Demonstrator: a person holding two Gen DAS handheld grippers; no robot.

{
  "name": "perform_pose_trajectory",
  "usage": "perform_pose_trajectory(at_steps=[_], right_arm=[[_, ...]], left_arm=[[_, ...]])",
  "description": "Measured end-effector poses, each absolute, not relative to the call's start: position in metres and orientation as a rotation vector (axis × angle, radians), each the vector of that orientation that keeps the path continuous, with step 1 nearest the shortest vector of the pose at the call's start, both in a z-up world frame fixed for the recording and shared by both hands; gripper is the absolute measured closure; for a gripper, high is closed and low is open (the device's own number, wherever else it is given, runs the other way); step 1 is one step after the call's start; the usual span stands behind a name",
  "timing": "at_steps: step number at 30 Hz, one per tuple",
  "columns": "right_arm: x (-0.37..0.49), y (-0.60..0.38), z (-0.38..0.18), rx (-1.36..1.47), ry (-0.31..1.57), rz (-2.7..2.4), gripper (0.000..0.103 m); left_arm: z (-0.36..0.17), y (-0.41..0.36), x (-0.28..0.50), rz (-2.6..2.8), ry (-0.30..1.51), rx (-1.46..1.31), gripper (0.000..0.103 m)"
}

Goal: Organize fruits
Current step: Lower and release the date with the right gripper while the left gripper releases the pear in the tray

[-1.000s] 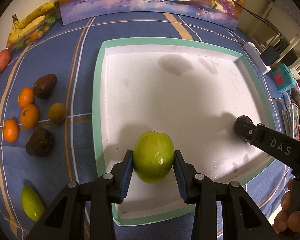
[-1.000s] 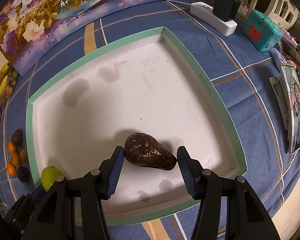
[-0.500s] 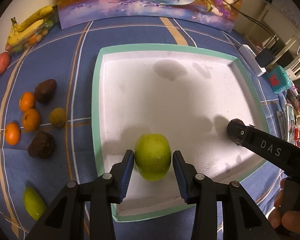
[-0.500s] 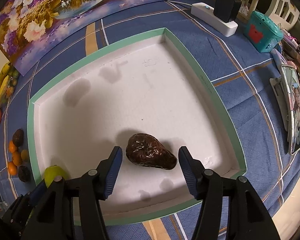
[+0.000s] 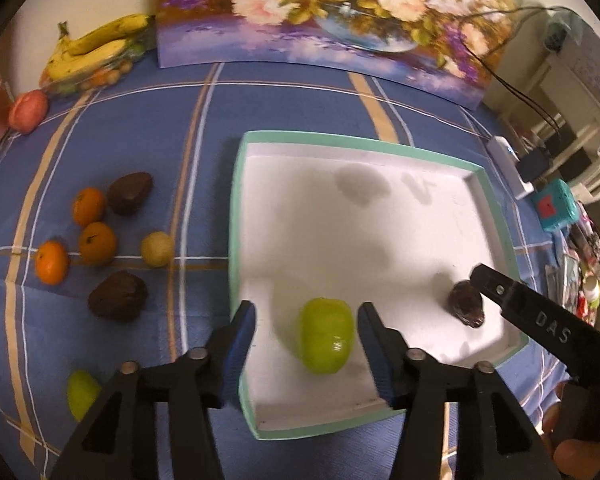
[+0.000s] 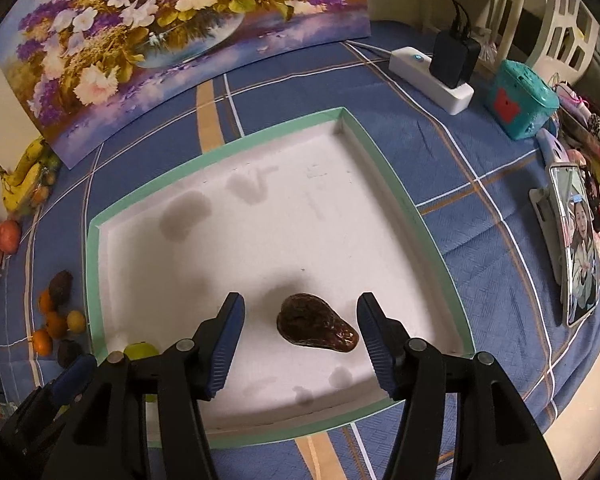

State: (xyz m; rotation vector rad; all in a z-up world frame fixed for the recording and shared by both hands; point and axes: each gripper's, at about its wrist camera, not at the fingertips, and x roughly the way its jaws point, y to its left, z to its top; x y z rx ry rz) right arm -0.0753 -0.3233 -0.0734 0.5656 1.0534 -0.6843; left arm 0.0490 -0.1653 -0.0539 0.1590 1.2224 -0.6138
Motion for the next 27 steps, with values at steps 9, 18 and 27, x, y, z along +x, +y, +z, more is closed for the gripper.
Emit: perform_pose_trajectory(at_steps=[9,18,27], right_arm=[[-0.07,-0.32,-0.08,0.555,1.08,-0.656,0.029],[-0.067,-0.312,-0.07,0.485,1.017,-0.647,0.01],[-0.066,-0.299,-0.05,0.466,0.909,-0.611,0.01]], left_arm=[[-0.059,-0.142,0.065,-0.468,1.203,0.112,0.001],[-0.053,-0.116,0.072,-0.403,1.122,0.082,0.0],[-0.034,-0.098,0.076,-0.379,1.092,0.025,0.0]])
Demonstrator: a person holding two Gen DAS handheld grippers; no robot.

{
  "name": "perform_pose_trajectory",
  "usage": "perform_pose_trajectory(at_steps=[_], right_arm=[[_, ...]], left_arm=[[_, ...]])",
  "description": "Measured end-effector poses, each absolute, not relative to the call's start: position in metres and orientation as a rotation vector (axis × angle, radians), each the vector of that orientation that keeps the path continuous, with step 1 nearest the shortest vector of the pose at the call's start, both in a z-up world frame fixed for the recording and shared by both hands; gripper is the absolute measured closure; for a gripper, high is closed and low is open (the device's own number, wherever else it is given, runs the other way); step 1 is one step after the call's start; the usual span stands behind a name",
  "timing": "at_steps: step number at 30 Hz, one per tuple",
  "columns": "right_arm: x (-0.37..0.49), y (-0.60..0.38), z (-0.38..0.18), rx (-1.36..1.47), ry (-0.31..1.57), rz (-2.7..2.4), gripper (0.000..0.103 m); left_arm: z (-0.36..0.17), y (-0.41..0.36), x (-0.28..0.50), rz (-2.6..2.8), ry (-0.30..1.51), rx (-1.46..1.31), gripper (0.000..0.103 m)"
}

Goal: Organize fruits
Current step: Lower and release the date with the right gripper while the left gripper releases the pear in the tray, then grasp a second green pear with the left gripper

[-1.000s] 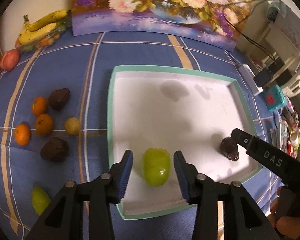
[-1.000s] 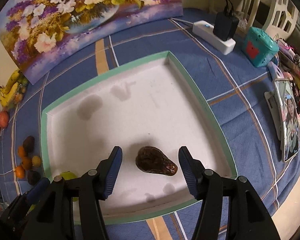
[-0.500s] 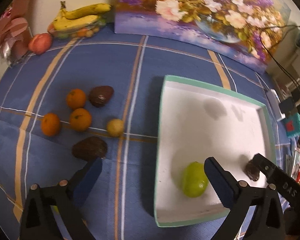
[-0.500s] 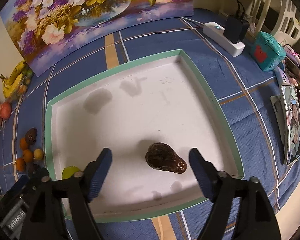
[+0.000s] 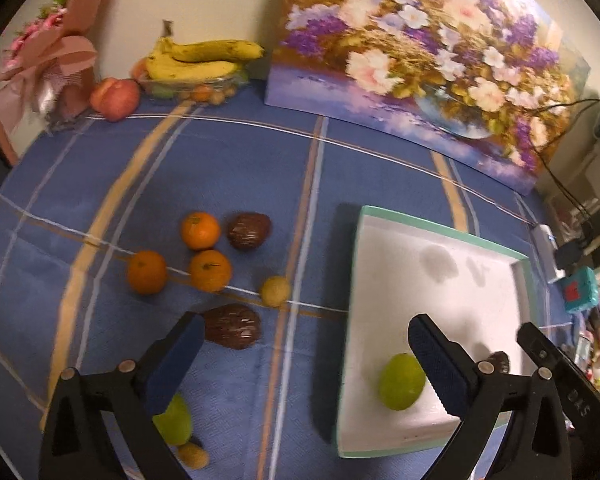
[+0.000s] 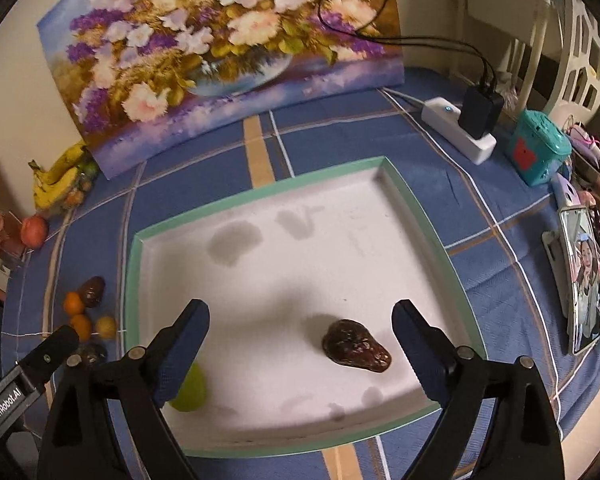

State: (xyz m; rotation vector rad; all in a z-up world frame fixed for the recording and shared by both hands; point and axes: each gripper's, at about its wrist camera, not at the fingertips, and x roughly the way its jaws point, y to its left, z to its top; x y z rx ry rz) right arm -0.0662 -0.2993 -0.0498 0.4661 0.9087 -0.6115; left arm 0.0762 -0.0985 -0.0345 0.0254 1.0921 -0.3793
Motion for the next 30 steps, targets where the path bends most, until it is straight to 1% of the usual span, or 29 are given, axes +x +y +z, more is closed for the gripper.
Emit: perform_pose_trajectory(at_steps=[5,10,13,19,24,30], right_arm=[[-0.065,-0.283,-0.042,0.404,0.885,-0.592,0.01],[-0.062,-0.266,-0.037,0.385,0.864,-0.542,0.01],[-0.059,-0.255,-0.036,0.378,0.857,-0.51,0.01],[-0.045,-0.227,-0.035,0.366,0.869,-0.43,0.01],[-0.031,-0.203,-0.038,0.41,0.887,-0.327,0.01],[-0.024,-0.189,-0.044,0.432,0.909,-0.315,0.01]], left_arm=[[-0.024,-0.082,0.07,-0.356,1.005,0.034,0.0],[-0.012,-0.049,0.074,-0.357,0.98,-0.054,0.0],[-0.009,-0.029,0.076,-0.322,0.98,-0.059,0.0],[-0.011,0.008,0.079,-0.272,1.011,-0.061,0.0],[-0.016,0.037,0.079,-0.264,1.055,-0.134,0.0],[-0.045,0.047,0.082,-0.234,1.173,-0.135,0.001]])
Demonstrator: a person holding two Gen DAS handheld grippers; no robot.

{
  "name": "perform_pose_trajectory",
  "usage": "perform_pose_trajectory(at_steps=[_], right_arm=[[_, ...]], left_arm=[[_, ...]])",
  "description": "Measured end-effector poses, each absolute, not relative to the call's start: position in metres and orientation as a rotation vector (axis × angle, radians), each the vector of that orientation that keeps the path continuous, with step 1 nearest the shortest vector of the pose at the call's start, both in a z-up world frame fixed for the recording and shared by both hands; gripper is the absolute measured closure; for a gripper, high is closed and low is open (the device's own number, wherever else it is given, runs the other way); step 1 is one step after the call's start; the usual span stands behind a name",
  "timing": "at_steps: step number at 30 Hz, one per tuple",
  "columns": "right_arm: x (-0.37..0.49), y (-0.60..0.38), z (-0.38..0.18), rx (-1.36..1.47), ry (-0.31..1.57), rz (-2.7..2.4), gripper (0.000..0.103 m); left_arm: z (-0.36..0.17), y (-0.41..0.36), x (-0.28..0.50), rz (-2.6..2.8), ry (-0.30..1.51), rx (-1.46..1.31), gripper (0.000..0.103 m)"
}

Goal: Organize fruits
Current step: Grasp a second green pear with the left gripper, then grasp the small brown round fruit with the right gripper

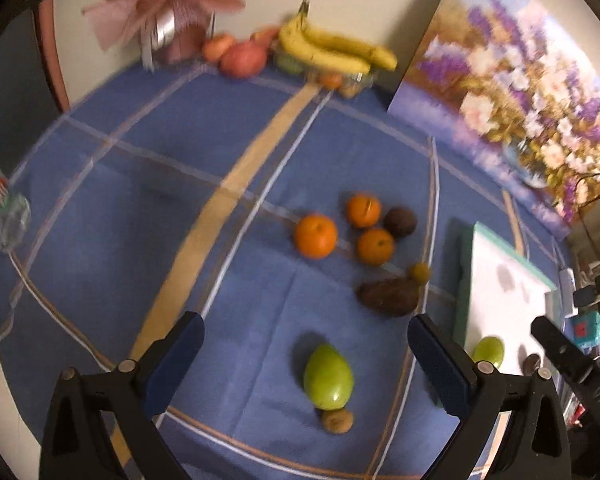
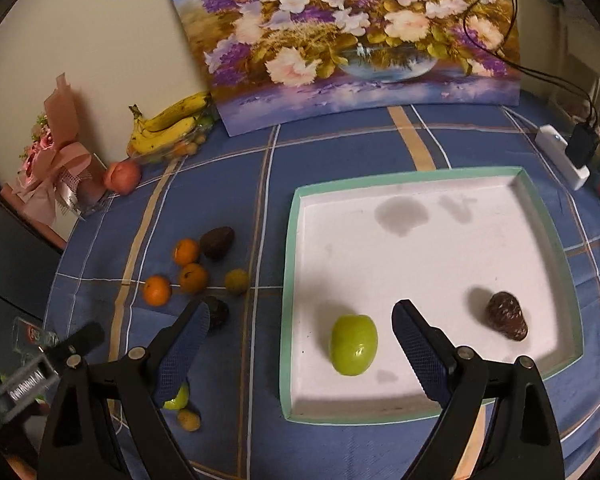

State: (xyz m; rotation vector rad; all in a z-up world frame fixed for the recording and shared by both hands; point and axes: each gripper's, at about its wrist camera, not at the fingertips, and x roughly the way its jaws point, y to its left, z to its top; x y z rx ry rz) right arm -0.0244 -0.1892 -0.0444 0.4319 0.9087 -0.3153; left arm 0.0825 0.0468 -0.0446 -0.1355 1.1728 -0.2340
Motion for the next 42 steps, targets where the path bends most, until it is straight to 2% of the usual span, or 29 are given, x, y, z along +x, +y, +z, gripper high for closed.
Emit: perform_pose_trajectory(at_steps=[4,6,8,12,22,23,34,37,42], right_arm=[[-0.023,-0.191,-0.053,0.464,0.943,-0.321,0.01],[-0.022,-0.19,-0.058,0.464,0.961,-0.322,0.01],[-0.022,-0.189,-0.06,0.461,0.975,-0.326,0.01],[-0.022,-0.189,-0.064,0.463,0.993,-0.328,0.011],[-0.02,-0.187,-0.066,0.451,1.014,-0.319,0.013],[-0.02,-0.187,-0.066,0.45,1.014,-0.317,0.013],[-0.012,-0.172,-0.072,0.401,1.06,-0.27,0.014],[-0.007,-0.16,-0.076,0.37,1.09,-0.233,0.026],[0.0,-0.136,-0.087,0.338,1.149,-0.15,0.033]], left_arm=[[-0.069,0.042,0.082,-0.257,1.272,-0.134,0.004],[-0.077,0.037,0.081,-0.279,1.31,-0.137,0.015],[-0.085,0.033,0.08,-0.286,1.343,-0.121,0.019],[-0.095,0.025,0.078,-0.304,1.386,-0.114,0.039],[-0.109,0.011,0.077,-0.323,1.437,-0.123,0.055],[-0.109,0.01,0.077,-0.327,1.441,-0.125,0.061],[-0.092,0.038,0.082,-0.208,1.363,-0.113,0.061],[-0.083,0.042,0.085,-0.16,1.307,-0.035,0.061],[-0.077,0.065,0.09,-0.116,1.29,-0.074,0.061]])
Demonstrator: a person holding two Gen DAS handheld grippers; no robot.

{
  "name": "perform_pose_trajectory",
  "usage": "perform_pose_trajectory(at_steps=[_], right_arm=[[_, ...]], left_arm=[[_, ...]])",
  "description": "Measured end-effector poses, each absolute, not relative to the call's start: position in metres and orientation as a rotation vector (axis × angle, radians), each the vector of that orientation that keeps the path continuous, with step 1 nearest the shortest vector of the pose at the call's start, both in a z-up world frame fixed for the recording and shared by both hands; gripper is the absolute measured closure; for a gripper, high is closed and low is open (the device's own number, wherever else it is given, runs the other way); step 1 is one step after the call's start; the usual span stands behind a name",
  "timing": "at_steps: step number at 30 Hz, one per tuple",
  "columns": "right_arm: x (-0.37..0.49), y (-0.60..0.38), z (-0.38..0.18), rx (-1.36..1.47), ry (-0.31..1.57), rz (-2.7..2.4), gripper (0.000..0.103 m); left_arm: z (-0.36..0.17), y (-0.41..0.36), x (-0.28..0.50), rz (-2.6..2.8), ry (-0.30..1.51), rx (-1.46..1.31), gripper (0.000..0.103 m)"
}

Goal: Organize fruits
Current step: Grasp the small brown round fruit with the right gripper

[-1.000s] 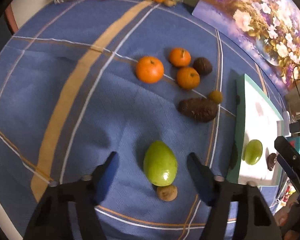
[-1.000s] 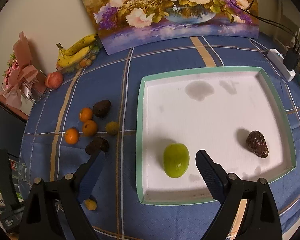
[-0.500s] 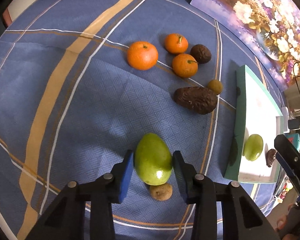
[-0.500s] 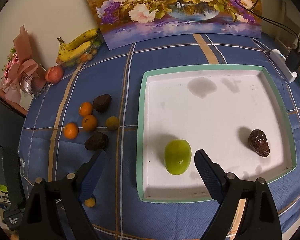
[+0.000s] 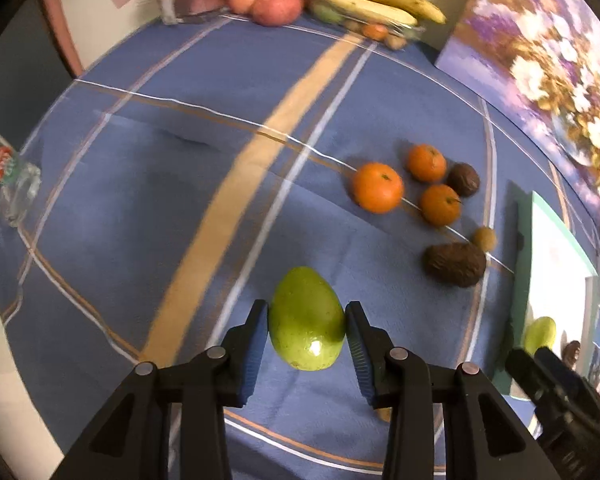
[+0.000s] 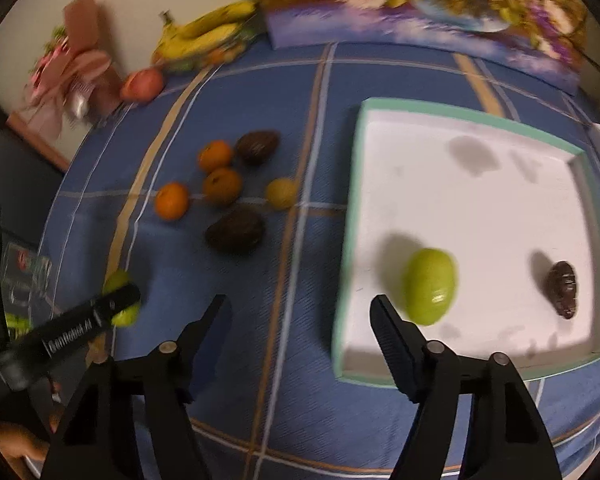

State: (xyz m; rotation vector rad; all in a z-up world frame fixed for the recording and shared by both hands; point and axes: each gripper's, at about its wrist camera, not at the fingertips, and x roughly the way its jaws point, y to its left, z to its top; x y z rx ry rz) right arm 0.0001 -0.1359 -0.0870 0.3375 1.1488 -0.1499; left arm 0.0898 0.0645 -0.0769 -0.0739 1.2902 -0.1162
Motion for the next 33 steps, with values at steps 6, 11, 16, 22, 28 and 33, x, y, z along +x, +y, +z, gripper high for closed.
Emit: perform_pose_trajectory(at_steps=[6,11,16,22,28,33], right_arm=[[0.007,-0.102,-0.098,0.272,1.213,-0.05,0.043],[0.009,-0.073,-0.107,0.207,1.263,0.007,0.047],[0.009,-0.049,-0.115,0.15,1.3,0.061,0.055],[0.012,-0.036,-0.124,0.123,1.33,0.083,0.066],[0.007,-0.03,-0.136,0.106,1.356,0.079,0.07],[0.006,-0.022,-0.136,0.083,1.349,0.095,0.078]], left_arm=[[-0.073,0.092,0.096,-0.084,1.285,-0.138,0.061],[-0.08,0.093,0.098,-0.075,1.297,-0.179,0.061],[-0.085,0.098,0.102,-0.06,1.297,-0.206,0.061],[-0.083,0.1,0.101,-0.071,1.299,-0.218,0.061],[-0.083,0.098,0.102,-0.074,1.299,-0.221,0.061],[-0.082,0.099,0.101,-0.078,1.298,-0.221,0.061]])
